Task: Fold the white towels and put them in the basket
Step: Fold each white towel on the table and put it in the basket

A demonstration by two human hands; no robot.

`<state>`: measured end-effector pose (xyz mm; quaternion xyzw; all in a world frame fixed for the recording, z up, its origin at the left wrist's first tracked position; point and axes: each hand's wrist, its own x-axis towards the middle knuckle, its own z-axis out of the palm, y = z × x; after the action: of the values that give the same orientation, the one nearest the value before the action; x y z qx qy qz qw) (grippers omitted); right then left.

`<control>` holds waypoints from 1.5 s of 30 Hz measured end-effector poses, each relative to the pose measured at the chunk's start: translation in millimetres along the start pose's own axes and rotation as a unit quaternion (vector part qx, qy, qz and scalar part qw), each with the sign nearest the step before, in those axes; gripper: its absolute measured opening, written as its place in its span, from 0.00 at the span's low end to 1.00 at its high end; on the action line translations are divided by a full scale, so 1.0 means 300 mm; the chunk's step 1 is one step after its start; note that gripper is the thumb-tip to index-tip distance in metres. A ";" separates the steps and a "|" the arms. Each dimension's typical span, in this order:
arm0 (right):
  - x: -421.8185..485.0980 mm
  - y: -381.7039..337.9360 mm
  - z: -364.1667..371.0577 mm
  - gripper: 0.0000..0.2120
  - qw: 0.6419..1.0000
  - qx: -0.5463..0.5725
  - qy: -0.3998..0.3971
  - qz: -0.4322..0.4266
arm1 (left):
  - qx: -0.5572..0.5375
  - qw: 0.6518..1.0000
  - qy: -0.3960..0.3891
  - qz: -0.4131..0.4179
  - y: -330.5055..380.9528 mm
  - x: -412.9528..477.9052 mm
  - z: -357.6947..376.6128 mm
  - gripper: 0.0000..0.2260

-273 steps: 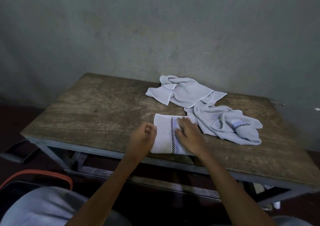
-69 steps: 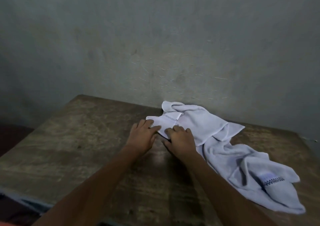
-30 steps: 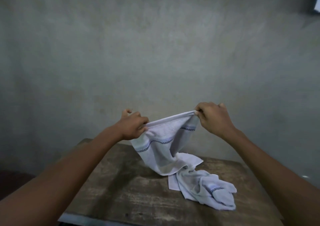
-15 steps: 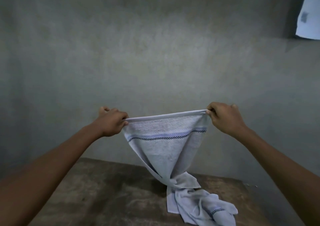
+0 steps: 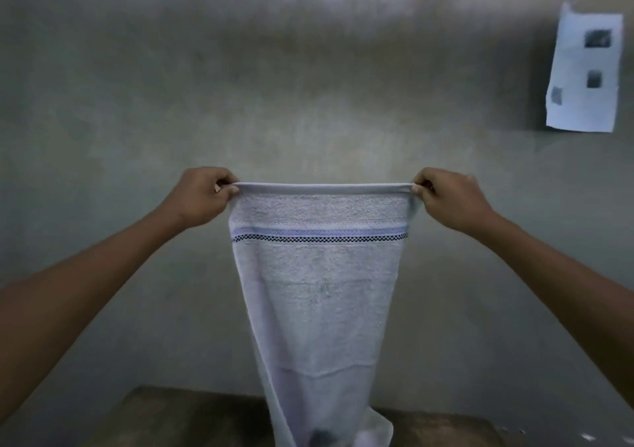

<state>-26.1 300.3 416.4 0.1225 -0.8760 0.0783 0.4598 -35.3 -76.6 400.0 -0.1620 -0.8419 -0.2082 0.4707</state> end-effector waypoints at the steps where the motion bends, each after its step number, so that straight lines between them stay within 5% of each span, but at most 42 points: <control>1: 0.016 -0.003 -0.010 0.08 1.000 -0.002 0.001 -0.001 | -0.008 1.000 0.003 -0.008 0.005 0.018 -0.010 0.05; 10: 0.134 -0.020 -0.078 0.05 0.992 0.119 0.016 0.034 | -0.250 0.955 -0.017 -0.157 0.037 0.136 -0.069 0.04; 17: 0.062 0.023 0.110 0.07 0.941 0.275 -0.133 0.142 | -0.291 0.925 -0.110 -0.219 -0.065 0.051 0.080 0.05; 21: 0.104 0.043 0.161 0.06 0.918 0.342 -0.092 0.175 | -0.291 0.936 -0.055 -0.188 -0.086 0.082 0.112 0.06; 26: 0.225 0.021 0.073 0.07 0.910 0.384 0.014 0.154 | -0.271 0.948 0.135 -0.093 -0.035 0.177 0.064 0.05; 30: 0.203 -0.014 0.015 0.08 0.914 0.385 -0.001 0.128 | -0.254 0.951 0.159 -0.074 -0.026 0.131 0.033 0.06; 35: 0.044 -0.033 0.008 0.07 0.903 0.397 -0.129 0.104 | -0.286 0.951 0.061 -0.102 -0.044 -0.048 -0.010 0.02; 39: -0.115 -0.028 0.003 0.07 0.869 0.428 -0.230 0.097 | -0.329 0.931 -0.098 -0.121 -0.086 -0.205 -0.084 0.03; 42: -0.229 -0.033 -0.007 0.07 0.829 0.461 -0.301 0.097 | -0.396 0.881 -0.218 -0.140 -0.100 -0.312 -0.141 0.17; 45: -0.333 -0.037 0.008 0.18 0.800 0.485 -0.336 0.107 | -0.411 0.847 -0.295 -0.162 -0.111 -0.403 -0.149 0.26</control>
<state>29.7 303.4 332.9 0.2541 -0.8306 0.4954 0.0059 42.3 -137.1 310.3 -0.2560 -0.7927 -0.5509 0.0500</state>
